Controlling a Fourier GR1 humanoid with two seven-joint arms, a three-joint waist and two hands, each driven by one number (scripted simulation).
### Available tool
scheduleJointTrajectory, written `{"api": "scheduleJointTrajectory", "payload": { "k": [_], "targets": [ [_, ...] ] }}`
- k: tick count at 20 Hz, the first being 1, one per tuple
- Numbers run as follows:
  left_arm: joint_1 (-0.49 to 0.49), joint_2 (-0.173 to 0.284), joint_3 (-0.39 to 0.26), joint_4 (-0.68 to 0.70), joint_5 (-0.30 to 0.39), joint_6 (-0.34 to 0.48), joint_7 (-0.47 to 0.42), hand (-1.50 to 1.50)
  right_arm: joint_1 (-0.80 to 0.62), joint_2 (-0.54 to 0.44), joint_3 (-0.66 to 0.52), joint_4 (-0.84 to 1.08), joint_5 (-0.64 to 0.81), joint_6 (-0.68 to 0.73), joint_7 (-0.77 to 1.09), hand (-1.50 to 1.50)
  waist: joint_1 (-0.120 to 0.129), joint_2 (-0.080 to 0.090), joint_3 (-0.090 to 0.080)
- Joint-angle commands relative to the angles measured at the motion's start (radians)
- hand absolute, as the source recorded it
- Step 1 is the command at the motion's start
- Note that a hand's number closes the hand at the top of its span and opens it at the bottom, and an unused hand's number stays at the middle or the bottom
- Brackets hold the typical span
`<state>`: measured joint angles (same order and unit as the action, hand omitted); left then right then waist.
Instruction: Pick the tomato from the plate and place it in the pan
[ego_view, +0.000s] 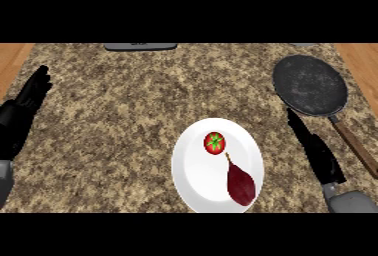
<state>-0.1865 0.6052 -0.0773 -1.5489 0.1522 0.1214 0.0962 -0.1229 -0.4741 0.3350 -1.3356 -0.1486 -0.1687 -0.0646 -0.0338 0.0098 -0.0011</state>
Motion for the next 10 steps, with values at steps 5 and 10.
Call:
{"api": "scheduleJointTrajectory", "payload": {
  "k": [5,10],
  "targets": [
    [-0.027,-0.162,-0.007,0.007,0.098,0.038,0.030,0.00,-0.285,0.155,-0.007,-0.114,-0.217,0.277,-0.108,1.50,0.103,0.001,0.004],
    [0.009,-0.248,0.000,-0.009,0.146,0.086,0.071,0.00,-0.284,0.003,-0.046,0.012,0.017,0.253,-0.383,1.50,0.051,-0.006,0.003]
  ]
}}
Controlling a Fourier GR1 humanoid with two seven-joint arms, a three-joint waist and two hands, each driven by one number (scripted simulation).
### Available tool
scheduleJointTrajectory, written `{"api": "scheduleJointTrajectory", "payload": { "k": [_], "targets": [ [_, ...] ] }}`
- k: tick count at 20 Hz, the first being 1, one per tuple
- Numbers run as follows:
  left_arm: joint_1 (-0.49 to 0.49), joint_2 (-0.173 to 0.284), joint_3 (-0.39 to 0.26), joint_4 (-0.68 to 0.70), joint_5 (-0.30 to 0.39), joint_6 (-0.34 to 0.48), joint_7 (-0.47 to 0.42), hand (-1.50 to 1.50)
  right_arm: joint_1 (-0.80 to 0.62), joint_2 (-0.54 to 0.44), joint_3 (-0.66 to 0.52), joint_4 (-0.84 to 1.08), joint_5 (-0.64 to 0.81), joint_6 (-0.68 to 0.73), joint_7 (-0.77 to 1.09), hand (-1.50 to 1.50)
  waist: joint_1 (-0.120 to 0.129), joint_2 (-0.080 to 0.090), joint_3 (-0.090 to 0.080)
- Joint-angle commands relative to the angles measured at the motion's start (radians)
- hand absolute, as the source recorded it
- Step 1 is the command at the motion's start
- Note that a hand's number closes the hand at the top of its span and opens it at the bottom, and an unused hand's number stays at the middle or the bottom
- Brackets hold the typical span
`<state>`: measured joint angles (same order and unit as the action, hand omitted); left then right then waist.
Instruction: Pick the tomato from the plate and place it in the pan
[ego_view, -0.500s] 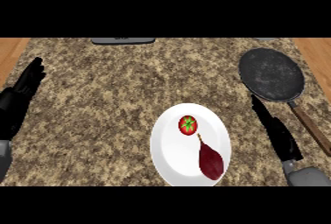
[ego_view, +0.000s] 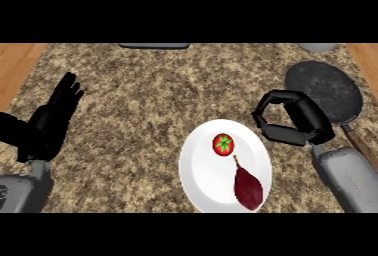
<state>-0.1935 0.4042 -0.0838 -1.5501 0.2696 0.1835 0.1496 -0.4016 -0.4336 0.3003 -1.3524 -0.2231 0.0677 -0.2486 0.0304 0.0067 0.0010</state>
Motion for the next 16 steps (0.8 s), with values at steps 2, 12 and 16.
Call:
{"api": "scheduleJointTrajectory", "payload": {
  "k": [2,12,16],
  "targets": [
    [0.022,-0.063,0.004,-0.021,0.021,0.050,0.044,0.00,0.078,-0.110,-0.007,0.066,0.114,0.100,-0.303,-1.50,-0.025,-0.005,0.001],
    [0.020,-0.102,0.000,-0.030,-0.013,0.049,0.042,0.00,-0.120,-0.163,-0.005,0.128,0.324,0.120,-0.296,-1.50,-0.020,-0.007,-0.001],
    [-0.006,-0.055,0.055,0.022,0.017,-0.010,0.035,0.00,-0.199,-0.213,0.049,0.088,0.403,0.196,-0.170,-1.50,-0.023,-0.008,-0.002]
  ]
}}
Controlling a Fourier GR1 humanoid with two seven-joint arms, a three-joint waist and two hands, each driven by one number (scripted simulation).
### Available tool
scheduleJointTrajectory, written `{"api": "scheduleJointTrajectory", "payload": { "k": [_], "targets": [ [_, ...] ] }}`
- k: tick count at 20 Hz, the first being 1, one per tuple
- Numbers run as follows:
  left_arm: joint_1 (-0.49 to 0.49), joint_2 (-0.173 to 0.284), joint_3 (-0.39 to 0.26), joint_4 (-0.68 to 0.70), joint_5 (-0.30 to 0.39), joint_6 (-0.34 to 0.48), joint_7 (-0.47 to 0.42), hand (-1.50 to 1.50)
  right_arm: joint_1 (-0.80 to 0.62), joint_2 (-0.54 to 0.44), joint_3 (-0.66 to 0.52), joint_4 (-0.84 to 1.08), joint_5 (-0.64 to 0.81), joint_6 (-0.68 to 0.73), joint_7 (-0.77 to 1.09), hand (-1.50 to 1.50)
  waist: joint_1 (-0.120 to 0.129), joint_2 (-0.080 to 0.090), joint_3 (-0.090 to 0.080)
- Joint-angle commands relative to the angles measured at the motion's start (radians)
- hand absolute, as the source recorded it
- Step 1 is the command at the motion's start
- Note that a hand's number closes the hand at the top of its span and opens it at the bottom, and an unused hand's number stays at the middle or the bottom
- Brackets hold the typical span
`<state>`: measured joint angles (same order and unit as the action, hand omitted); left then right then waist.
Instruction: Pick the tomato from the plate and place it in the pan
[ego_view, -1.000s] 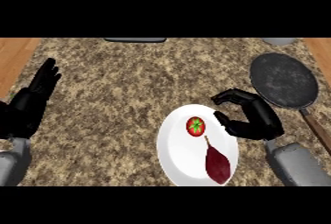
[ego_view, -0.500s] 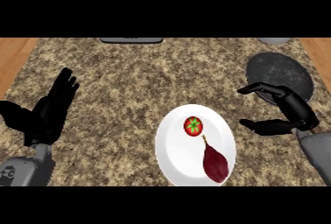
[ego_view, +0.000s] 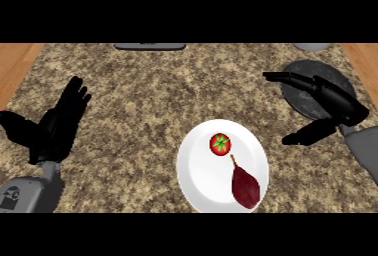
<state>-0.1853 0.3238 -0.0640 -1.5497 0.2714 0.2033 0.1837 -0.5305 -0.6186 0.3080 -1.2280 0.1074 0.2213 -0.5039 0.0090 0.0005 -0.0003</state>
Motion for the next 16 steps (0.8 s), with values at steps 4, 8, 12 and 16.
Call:
{"api": "scheduleJointTrajectory", "payload": {
  "k": [4,8,12,16],
  "targets": [
    [0.026,0.004,0.015,-0.009,0.008,-0.027,-0.006,0.00,-0.165,0.020,0.141,-0.052,0.217,0.038,0.220,-1.50,0.010,-0.001,-0.001],
    [0.008,-0.012,0.023,0.027,-0.012,-0.017,-0.024,0.00,-0.227,0.106,0.217,-0.081,0.288,0.104,0.365,-1.50,0.000,-0.002,-0.001],
    [0.044,-0.032,-0.012,-0.032,-0.033,-0.001,-0.013,0.00,-0.211,0.112,0.337,-0.029,0.371,0.217,0.409,-1.50,0.006,-0.003,-0.001],
    [0.078,-0.011,0.008,-0.072,-0.015,-0.031,0.005,0.00,-0.232,0.131,0.361,-0.035,0.398,0.333,0.459,-1.50,0.005,-0.004,0.000]
  ]
}}
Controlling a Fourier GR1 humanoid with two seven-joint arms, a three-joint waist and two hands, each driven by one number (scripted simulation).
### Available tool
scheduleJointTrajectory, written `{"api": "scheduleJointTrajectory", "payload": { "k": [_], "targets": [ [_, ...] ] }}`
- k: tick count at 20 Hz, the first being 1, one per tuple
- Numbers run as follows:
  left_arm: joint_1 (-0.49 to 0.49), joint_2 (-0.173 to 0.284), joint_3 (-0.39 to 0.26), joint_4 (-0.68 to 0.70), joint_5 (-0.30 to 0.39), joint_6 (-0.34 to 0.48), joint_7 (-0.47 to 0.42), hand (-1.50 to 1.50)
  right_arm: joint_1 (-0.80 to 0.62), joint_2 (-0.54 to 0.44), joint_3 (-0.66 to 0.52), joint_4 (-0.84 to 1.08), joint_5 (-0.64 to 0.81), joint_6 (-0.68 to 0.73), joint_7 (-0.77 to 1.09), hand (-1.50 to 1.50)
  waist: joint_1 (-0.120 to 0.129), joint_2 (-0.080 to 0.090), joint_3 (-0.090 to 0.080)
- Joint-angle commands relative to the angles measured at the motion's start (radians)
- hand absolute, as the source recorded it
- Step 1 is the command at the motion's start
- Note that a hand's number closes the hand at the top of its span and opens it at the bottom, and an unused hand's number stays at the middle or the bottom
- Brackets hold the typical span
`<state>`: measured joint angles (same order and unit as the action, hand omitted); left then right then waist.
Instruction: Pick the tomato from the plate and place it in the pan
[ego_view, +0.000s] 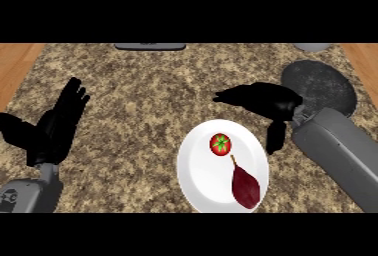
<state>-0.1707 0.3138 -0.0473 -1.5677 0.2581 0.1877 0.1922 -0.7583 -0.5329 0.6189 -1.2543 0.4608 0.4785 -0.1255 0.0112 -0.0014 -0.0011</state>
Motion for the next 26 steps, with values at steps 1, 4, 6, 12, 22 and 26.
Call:
{"api": "scheduleJointTrajectory", "payload": {
  "k": [1,4,6,12,22,26],
  "targets": [
    [0.015,-0.022,-0.004,-0.029,-0.025,0.023,0.011,0.00,0.004,0.028,0.039,0.015,0.081,0.066,0.015,-1.50,-0.003,0.001,0.001],
    [0.048,0.026,0.034,-0.084,0.005,-0.022,0.070,0.00,0.059,-0.003,0.026,-0.117,0.112,0.112,0.048,-1.50,-0.008,-0.002,0.001],
    [0.007,-0.025,0.013,0.003,-0.036,-0.002,0.007,0.00,0.066,0.022,0.044,-0.165,0.164,0.114,0.090,-1.50,-0.015,-0.001,0.001],
    [0.028,-0.020,0.040,0.025,-0.021,-0.051,-0.018,0.00,0.095,0.047,0.065,-0.258,0.300,0.136,0.198,-1.50,-0.012,0.000,0.001],
    [0.019,-0.044,0.066,-0.045,-0.056,-0.048,0.043,0.00,0.179,0.227,0.041,-0.243,0.461,0.145,0.223,-1.50,-0.007,0.001,0.001],
    [0.012,-0.086,0.039,-0.072,-0.092,-0.016,0.079,0.00,0.156,0.237,-0.016,-0.190,0.504,0.174,0.197,-1.50,-0.007,0.001,0.001]
  ]
}}
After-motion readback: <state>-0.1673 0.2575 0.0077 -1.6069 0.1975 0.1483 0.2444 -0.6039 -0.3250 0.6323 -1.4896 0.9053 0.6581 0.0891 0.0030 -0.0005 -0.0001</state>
